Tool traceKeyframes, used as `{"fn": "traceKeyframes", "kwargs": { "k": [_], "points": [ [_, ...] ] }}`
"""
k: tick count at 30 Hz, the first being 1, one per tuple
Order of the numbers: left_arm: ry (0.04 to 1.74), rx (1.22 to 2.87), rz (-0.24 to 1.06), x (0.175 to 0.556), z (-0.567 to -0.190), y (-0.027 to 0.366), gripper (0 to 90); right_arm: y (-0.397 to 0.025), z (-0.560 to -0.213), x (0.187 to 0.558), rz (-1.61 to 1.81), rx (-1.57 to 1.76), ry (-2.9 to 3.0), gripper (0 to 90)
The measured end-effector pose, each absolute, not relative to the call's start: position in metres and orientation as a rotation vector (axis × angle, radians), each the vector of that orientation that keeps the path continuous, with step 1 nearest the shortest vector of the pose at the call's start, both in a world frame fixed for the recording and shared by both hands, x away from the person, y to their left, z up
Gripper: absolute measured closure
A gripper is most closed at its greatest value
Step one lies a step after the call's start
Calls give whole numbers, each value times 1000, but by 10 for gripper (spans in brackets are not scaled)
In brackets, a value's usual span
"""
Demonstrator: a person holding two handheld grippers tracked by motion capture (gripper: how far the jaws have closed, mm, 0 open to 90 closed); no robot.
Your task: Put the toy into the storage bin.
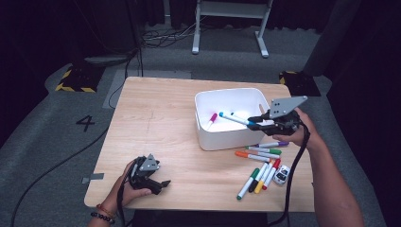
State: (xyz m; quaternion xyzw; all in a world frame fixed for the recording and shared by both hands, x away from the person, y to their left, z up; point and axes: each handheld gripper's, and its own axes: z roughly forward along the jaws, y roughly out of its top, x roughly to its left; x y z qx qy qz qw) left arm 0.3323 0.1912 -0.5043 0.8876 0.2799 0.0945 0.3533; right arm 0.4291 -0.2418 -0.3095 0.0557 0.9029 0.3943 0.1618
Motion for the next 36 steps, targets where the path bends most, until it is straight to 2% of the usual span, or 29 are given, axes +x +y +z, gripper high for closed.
{"fn": "traceKeyframes", "kwargs": {
  "k": [8,22,36],
  "points": [
    [724,2295,245,332,-504,191,134,-229,-309,457,1035,202,2596,733],
    [726,2295,239,332,-504,191,134,-203,-338,501,898,286,2704,733],
    [726,2294,241,332,-505,191,134,-204,-363,509,739,300,2780,732]
  ]
}}
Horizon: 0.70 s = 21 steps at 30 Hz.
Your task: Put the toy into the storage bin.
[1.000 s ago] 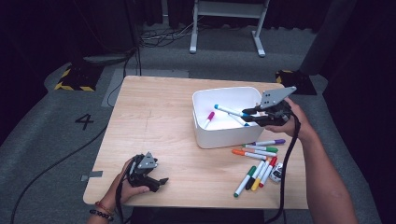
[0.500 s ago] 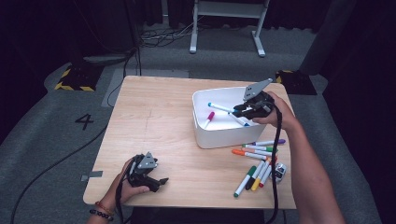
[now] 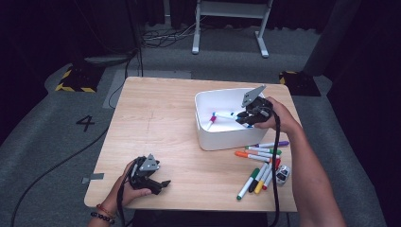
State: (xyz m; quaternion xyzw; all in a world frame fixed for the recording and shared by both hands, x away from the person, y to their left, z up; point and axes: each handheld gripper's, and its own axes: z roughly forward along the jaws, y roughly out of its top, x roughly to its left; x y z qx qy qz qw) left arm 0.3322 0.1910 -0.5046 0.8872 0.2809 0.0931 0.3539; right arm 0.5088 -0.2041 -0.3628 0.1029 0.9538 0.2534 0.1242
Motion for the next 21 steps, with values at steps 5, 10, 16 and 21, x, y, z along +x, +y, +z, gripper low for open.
{"fn": "traceKeyframes", "kwargs": {
  "k": [5,10,16,21],
  "points": [
    [726,2294,240,332,-505,191,135,-210,-367,511,692,273,2815,731],
    [726,2294,240,332,-505,191,135,-213,-368,513,682,302,2813,737],
    [725,2294,240,332,-505,191,134,-214,-368,512,699,349,2780,688],
    [726,2294,240,332,-505,191,134,-222,-360,504,770,383,2701,638]
  ]
}}
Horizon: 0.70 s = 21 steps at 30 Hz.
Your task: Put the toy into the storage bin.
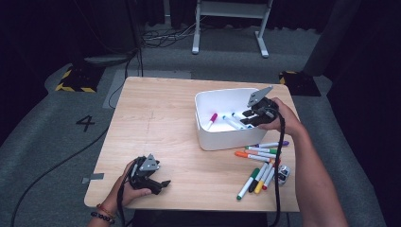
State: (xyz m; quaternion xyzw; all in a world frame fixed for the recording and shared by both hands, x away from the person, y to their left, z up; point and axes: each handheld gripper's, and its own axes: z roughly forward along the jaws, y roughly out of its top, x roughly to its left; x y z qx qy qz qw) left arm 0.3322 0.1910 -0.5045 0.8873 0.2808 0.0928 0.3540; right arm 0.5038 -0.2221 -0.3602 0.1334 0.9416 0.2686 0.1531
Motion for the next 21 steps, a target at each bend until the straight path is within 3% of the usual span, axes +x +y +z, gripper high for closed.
{"fn": "traceKeyframes", "kwargs": {
  "k": [12,21],
  "points": [
    [726,2294,240,332,-505,191,134,-257,-345,453,1051,388,2554,623],
    [725,2296,239,332,-504,191,134,-260,-379,404,1008,270,2623,615]
  ]
}}
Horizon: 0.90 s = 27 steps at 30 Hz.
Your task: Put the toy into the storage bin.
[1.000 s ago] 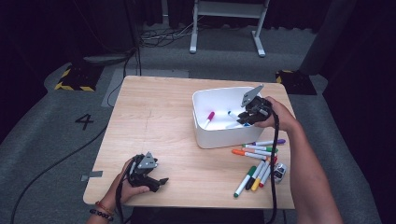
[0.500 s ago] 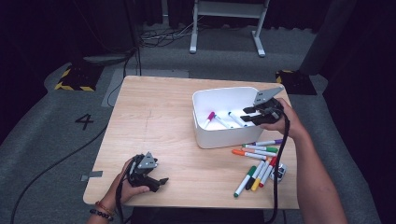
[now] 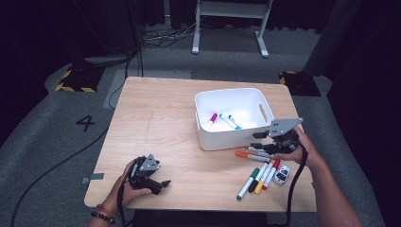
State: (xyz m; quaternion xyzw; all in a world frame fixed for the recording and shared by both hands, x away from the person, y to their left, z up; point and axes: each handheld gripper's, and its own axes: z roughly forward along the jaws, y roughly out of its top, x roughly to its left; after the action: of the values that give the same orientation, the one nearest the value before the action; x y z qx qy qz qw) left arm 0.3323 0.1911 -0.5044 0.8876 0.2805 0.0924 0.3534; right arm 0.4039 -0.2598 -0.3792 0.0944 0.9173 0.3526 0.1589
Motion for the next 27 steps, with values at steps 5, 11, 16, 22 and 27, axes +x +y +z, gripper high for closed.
{"fn": "traceKeyframes", "kwargs": {
  "k": [5,11,16,22,27],
  "points": [
    [727,2294,241,332,-505,191,134,-248,-415,395,926,239,2713,625],
    [727,2294,241,332,-505,191,134,-237,-444,404,845,264,2765,619],
    [727,2294,241,332,-504,191,134,-234,-460,413,801,316,2789,607],
    [725,2296,246,332,-504,191,134,-234,-466,420,825,338,2762,591],
    [725,2295,245,332,-504,191,134,-236,-465,421,815,361,2767,585]
  ]
}}
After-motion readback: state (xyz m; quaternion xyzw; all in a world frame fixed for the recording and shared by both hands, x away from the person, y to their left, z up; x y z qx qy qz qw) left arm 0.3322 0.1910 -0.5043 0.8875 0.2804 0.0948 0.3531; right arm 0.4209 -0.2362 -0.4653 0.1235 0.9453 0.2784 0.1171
